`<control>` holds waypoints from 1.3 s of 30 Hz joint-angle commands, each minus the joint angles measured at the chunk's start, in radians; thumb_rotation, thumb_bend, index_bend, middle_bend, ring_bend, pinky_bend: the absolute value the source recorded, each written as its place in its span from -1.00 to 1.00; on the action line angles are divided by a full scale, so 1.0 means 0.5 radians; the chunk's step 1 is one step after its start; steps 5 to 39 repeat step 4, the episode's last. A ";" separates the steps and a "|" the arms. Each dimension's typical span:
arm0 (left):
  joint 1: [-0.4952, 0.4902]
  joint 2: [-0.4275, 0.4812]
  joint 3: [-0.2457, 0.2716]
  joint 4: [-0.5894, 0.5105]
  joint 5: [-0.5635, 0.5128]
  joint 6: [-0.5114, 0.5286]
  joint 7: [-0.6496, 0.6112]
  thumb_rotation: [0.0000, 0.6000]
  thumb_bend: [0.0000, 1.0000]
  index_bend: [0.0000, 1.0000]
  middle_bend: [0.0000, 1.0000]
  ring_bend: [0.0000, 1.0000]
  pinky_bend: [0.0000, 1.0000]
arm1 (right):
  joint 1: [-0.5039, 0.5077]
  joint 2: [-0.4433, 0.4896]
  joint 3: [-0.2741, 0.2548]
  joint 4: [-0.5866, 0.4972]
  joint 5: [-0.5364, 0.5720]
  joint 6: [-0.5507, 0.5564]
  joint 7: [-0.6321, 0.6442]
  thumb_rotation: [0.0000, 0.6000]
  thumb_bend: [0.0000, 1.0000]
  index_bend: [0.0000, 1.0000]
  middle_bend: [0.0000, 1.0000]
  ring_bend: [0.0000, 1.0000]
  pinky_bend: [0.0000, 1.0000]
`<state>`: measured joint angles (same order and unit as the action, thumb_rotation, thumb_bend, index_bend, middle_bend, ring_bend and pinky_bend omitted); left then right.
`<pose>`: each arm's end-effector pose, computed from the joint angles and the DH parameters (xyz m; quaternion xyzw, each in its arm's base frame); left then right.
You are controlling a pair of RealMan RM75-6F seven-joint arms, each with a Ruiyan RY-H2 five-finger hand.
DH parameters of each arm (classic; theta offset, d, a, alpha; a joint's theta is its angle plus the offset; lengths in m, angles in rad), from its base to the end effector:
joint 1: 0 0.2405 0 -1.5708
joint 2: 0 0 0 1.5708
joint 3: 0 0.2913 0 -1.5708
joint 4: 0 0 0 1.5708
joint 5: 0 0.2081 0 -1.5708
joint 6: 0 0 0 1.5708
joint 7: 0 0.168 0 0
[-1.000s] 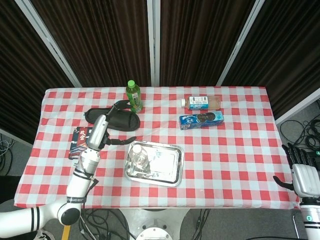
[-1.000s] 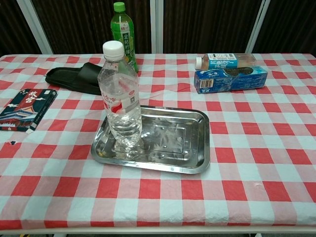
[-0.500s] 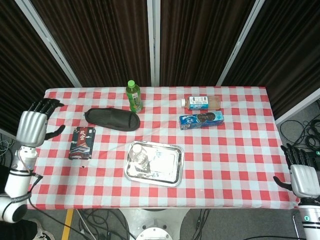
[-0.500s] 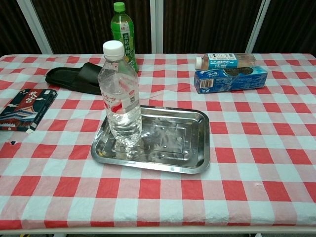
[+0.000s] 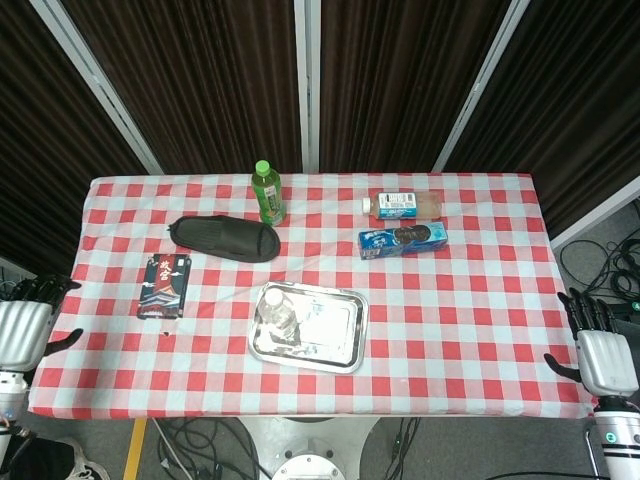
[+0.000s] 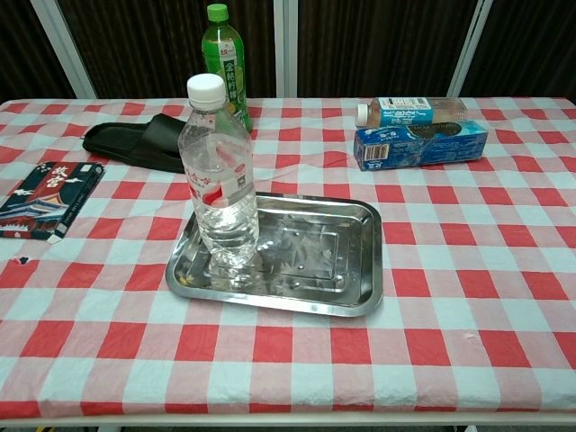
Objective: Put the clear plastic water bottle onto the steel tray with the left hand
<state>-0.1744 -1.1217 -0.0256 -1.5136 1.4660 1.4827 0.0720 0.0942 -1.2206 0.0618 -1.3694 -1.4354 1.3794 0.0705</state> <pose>-0.3483 0.2361 0.1844 -0.6304 -0.3230 -0.3537 0.6109 -0.3962 -0.2156 0.1575 0.5933 -0.4074 0.3346 0.6084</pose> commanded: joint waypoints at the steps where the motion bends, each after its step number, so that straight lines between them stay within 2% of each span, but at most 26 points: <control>1: 0.047 0.012 0.030 0.026 0.008 0.029 -0.049 1.00 -0.68 -0.31 -0.28 -0.51 -0.48 | 0.000 -0.001 -0.004 -0.001 -0.007 0.001 -0.003 1.00 -0.79 -1.00 -1.00 -1.00 -1.00; 39: 0.080 -0.002 0.042 0.053 0.011 0.044 -0.081 1.00 -0.68 -0.31 -0.28 -0.51 -0.48 | 0.000 -0.005 -0.009 0.002 -0.011 -0.002 -0.005 1.00 -0.79 -1.00 -1.00 -1.00 -1.00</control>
